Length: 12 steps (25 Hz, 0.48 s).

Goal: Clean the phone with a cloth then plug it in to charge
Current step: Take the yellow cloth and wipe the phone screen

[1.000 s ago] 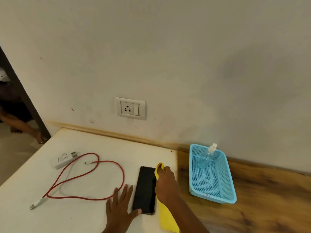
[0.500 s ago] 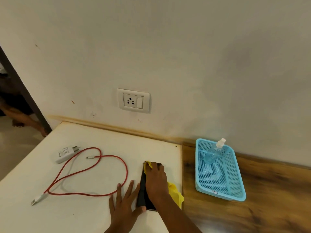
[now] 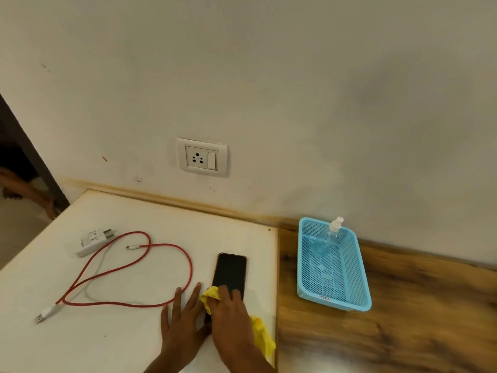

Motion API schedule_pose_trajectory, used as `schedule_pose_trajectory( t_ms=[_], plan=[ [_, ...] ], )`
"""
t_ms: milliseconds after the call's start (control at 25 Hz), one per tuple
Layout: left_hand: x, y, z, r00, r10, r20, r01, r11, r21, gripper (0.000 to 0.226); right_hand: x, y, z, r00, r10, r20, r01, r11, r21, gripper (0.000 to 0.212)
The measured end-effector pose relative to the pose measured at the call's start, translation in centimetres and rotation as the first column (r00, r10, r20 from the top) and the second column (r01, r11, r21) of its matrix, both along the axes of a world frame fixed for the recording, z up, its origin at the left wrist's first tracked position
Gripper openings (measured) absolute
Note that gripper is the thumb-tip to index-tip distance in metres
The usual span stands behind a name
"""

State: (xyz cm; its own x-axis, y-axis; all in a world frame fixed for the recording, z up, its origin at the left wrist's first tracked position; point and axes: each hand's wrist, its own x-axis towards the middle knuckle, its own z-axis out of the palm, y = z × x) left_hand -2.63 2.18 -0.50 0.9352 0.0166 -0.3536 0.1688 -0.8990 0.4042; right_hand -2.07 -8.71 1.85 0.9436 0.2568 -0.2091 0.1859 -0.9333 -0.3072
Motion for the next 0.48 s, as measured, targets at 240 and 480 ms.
schedule_pose_trajectory(
  t_ms=[240, 480],
  plan=[
    [0.0, 0.4, 0.5, 0.999, -0.034, -0.036, 0.035, 0.999, 0.028, 0.12, -0.6, -3.1, 0.6, 0.984, -0.165, 0.062, 0.168, 0.984, -0.054, 0.042],
    [0.2, 0.0, 1.2, 0.997, -0.062, 0.051, 0.06, 0.997, 0.038, 0.081, -1.4, -4.6, 2.5, 0.969, 0.232, -0.084, -0.233, 0.973, 0.005, 0.045]
  ],
)
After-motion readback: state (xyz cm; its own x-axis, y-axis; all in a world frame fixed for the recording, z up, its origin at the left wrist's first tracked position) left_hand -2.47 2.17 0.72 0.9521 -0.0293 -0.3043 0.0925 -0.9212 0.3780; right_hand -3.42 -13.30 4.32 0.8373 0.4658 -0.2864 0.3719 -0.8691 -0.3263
